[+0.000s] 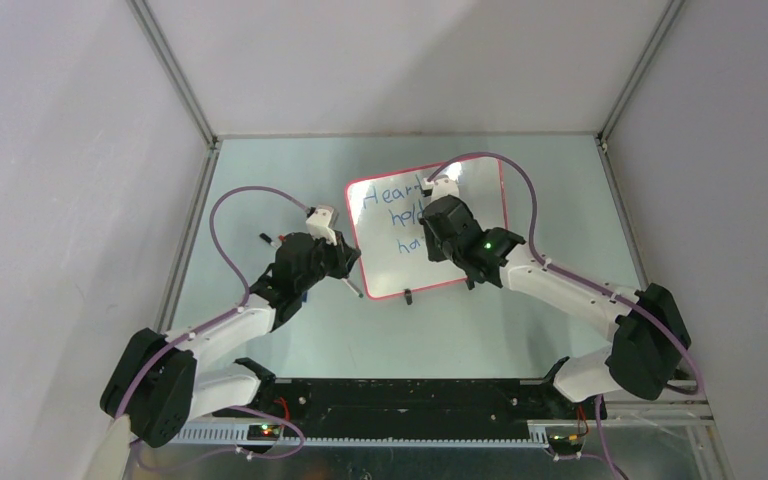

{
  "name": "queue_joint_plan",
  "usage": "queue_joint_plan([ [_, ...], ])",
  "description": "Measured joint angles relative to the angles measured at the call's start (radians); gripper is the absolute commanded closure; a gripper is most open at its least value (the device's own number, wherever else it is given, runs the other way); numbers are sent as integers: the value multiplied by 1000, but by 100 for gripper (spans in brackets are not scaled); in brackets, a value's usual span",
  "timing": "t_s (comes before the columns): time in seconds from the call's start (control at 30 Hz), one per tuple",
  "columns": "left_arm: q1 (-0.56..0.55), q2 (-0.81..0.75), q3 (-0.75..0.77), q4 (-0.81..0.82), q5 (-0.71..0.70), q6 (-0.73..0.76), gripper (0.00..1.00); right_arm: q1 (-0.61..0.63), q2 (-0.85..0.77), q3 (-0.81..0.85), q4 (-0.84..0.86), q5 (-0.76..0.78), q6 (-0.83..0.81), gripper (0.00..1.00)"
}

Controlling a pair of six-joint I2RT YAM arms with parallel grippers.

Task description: Write a sentence on the whiteboard

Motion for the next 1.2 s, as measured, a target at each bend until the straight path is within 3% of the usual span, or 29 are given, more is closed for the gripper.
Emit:
queue_joint_plan([
  [1.2,0,0,0,0,0,0,80,13,27,0,-69,4,26,100],
])
